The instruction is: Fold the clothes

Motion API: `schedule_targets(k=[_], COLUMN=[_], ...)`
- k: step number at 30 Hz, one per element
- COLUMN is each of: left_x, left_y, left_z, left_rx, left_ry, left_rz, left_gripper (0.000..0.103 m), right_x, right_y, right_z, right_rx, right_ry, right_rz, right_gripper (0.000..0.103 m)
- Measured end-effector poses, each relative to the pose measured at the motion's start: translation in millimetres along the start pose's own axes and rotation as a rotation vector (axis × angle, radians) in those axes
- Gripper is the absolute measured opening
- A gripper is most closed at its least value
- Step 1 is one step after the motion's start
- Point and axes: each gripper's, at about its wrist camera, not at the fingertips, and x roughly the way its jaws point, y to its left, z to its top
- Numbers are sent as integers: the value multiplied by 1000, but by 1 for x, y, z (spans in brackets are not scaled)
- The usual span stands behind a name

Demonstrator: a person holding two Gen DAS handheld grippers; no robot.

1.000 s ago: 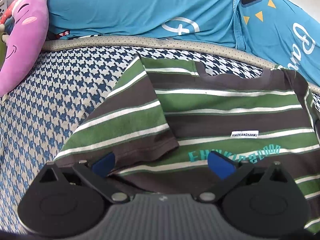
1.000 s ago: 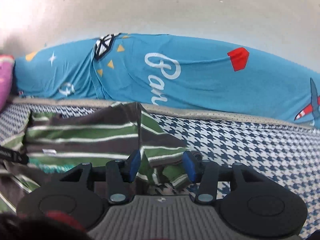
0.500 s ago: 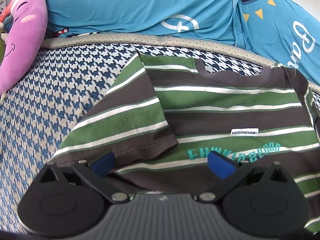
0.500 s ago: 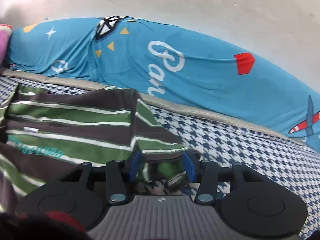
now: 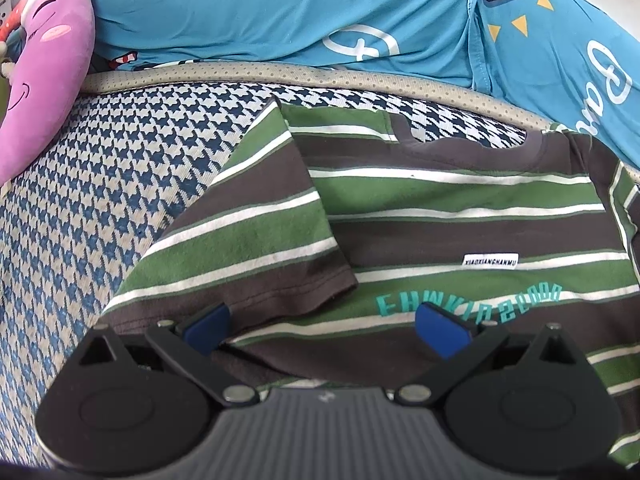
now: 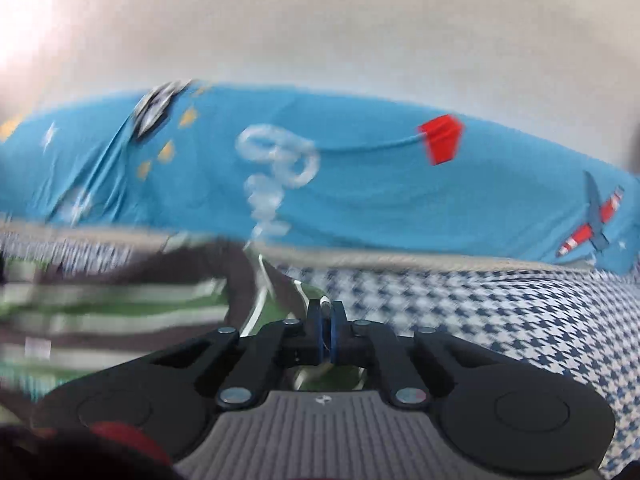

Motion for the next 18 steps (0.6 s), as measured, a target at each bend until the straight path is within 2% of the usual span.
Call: schedule_targets(k=[2, 4, 7, 10, 18], left_x=[0, 0, 0, 1, 0], left_y=[0, 0, -2, -2, -4], left_z=[0, 0, -1, -2, -2], left_rx=[-1, -2, 5, 11, 13], left_ry=[0, 2, 5, 7, 4], left_rz=[-2, -4, -4, -2, -6], left_gripper=[103, 103, 103, 103, 103], right_x=[0, 0, -3, -5, -1], right_y=[-13, -27, -40, -44, -53], right_z=[10, 18, 23, 24, 12], right_rx=[104, 204, 274, 273, 309], right_ry=[-33, -57, -78, -63, 96], right_rz=[-47, -85, -119, -146, -63], right_gripper=[6, 22, 31, 32, 35])
